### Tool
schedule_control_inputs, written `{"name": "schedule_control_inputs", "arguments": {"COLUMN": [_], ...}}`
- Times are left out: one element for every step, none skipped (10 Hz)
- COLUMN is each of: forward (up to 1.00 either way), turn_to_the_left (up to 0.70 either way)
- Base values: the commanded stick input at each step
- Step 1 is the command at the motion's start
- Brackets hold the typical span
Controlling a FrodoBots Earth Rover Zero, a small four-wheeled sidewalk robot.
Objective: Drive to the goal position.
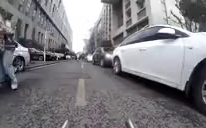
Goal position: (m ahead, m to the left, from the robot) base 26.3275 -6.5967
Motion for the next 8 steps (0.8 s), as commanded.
{"name": "schedule_control_inputs", "arguments": {"forward": [0.7, 0.7, 0.7, 0.7, 0.7, 0.7, 0.7, 0.7], "turn_to_the_left": [0.0, 0.0, 0.0, 0.01, 0.07, 0.1, 0.11, 0.06]}}
